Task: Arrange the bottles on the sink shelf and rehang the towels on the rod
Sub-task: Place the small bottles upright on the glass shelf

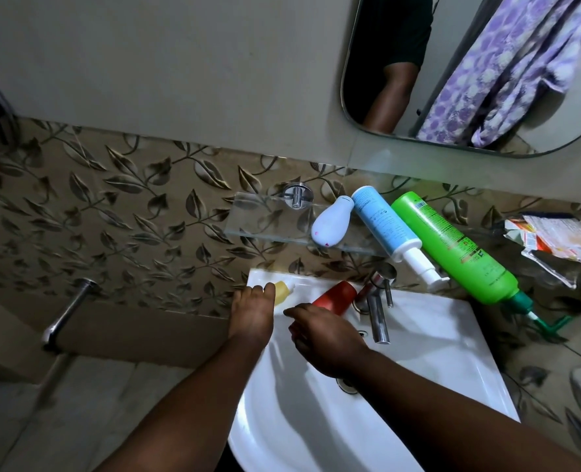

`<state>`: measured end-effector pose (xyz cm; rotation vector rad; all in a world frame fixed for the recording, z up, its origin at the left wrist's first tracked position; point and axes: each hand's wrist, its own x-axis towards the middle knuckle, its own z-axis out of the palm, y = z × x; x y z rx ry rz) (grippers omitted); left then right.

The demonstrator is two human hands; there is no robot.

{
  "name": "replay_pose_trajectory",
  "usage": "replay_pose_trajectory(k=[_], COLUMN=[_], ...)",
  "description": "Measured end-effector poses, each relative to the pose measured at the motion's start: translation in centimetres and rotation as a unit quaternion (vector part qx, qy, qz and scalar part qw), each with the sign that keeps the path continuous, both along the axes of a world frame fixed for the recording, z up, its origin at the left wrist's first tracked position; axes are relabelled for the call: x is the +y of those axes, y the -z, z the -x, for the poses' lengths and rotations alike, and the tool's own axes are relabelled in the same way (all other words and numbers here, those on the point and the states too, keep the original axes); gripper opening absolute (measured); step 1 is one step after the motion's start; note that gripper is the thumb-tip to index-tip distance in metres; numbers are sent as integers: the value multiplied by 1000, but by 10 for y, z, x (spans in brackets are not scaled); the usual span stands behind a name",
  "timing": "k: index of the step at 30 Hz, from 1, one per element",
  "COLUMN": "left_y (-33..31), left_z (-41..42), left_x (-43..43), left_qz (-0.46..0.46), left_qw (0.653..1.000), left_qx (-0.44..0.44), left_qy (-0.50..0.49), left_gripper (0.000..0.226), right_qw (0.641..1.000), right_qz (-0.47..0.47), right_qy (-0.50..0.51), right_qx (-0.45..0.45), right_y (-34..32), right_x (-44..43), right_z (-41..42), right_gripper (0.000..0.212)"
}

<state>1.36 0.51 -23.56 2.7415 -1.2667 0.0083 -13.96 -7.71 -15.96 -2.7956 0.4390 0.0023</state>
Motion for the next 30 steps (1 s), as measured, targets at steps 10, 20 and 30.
replay_pose_trajectory(k=[10, 20, 30], left_y=[-2, -57, -173], left_z=[19, 11, -16], left_x=[46, 115, 135], left_qz=[110, 187, 234], left_qw=[991, 951, 887], left_qx=[-56, -127, -258], left_qy=[50, 210, 302], left_gripper=[52, 42, 44], right_qw=[999, 917, 815], right_qz=[-39, -375, -576], right_qy=[34, 134, -35], right_qx=[-2, -5, 49], right_y=[-11, -39, -127], right_x=[14, 18, 22], right_z=[3, -18, -20], right_gripper=[53, 48, 15])
